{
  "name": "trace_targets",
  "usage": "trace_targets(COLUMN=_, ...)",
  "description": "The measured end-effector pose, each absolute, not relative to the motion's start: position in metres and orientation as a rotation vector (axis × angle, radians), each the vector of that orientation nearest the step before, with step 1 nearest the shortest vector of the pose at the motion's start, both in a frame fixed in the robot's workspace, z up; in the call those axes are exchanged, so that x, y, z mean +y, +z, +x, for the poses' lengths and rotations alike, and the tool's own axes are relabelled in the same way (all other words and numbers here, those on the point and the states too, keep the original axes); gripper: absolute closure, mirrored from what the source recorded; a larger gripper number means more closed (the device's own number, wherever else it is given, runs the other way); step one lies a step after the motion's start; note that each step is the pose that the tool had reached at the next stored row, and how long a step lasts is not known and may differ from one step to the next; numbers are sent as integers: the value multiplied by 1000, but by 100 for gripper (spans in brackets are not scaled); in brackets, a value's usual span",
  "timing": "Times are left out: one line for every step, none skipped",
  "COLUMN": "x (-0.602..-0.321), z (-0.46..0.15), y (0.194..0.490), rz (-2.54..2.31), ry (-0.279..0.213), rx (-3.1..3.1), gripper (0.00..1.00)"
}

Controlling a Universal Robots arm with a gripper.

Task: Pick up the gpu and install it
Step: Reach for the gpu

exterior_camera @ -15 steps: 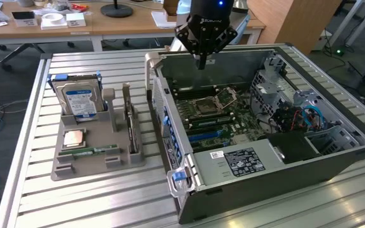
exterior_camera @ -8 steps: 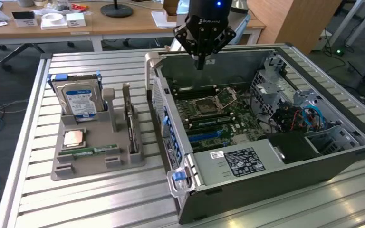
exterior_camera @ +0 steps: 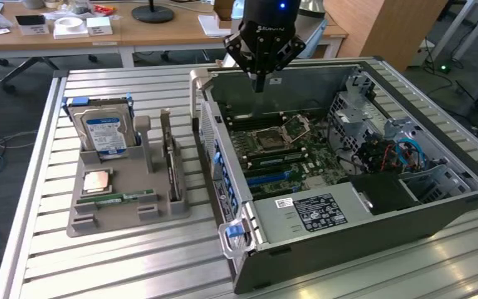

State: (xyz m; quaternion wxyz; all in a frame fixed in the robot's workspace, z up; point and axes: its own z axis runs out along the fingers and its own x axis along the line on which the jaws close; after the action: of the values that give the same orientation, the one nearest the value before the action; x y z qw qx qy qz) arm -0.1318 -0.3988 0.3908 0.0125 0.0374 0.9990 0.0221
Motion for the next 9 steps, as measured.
trace_targets(x=-399, z=-132, y=391, rz=117, ry=69, rx=3114, gripper=89)
trace_targets(x=-399, z=-133, y=391, rz=116, ry=69, rx=3114, gripper=89)
trace_targets(x=-399, z=-134, y=390, rz=117, ry=69, rx=3114, gripper=89)
trace_targets(x=-399, z=-134, y=390, rz=117, ry=69, rx=3114, gripper=89)
trace_targets(x=-399, z=-135, y=390, rz=117, ry=69, rx=3114, gripper=89)
trace_targets(x=-399, z=-136, y=390, rz=117, ry=69, rx=3114, gripper=89)
trace_targets(x=-399, z=-136, y=390, rz=117, ry=69, rx=3114, gripper=89)
trace_targets(x=-399, z=-137, y=390, rz=117, ry=69, rx=3114, gripper=89)
trace_targets(x=-399, z=-137, y=390, rz=117, ry=69, rx=3114, gripper=89)
